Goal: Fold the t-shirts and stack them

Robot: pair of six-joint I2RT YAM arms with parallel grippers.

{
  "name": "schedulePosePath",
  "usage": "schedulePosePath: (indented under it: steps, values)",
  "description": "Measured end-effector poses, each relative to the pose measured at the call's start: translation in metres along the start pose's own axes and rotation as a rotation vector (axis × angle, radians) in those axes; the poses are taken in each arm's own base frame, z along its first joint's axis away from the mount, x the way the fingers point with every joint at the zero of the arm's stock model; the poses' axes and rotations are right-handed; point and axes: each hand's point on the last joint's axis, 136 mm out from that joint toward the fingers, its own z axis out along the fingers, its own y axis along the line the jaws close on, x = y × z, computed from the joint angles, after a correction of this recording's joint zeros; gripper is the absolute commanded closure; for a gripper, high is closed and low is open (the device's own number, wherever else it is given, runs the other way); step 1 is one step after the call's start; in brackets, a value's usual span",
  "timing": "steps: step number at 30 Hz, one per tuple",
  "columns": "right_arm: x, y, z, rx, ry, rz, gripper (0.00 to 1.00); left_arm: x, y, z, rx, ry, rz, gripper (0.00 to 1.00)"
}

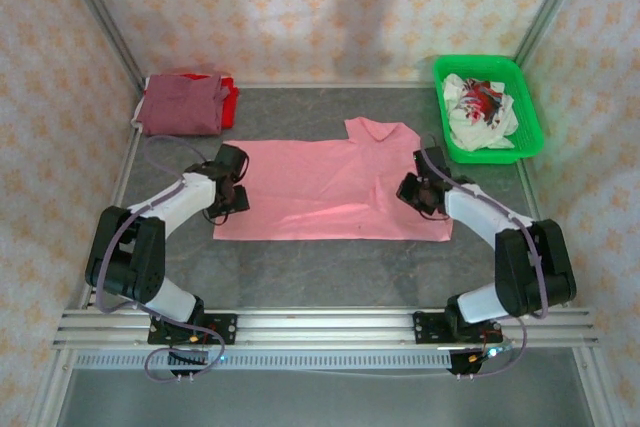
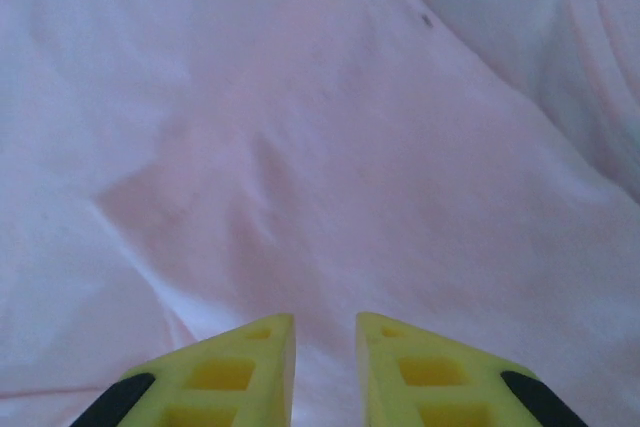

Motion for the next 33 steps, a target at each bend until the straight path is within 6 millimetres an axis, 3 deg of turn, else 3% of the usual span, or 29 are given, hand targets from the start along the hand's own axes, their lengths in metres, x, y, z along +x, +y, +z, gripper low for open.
schedulePosePath:
  steps: [5, 10, 15, 22, 33]
  values:
    - [-0.038, 0.032, 0.000, -0.025, -0.055, -0.040, 0.76, -0.054, -0.030, -0.016, 0.060, -0.100, 0.001, 0.48]
    - [-0.067, 0.055, 0.031, -0.007, -0.045, -0.069, 0.75, -0.081, -0.052, 0.003, 0.077, -0.108, 0.006, 0.50]
    - [-0.070, 0.059, 0.066, 0.025, 0.018, -0.070, 0.74, -0.064, -0.055, 0.038, 0.056, -0.020, 0.021, 0.50]
    - [-0.063, 0.056, 0.086, 0.041, 0.069, -0.066, 0.75, -0.042, -0.047, 0.054, 0.042, 0.023, 0.028, 0.51]
    - [-0.051, 0.043, 0.096, 0.044, 0.065, -0.028, 0.76, -0.033, -0.039, 0.050, 0.061, -0.016, -0.010, 0.51]
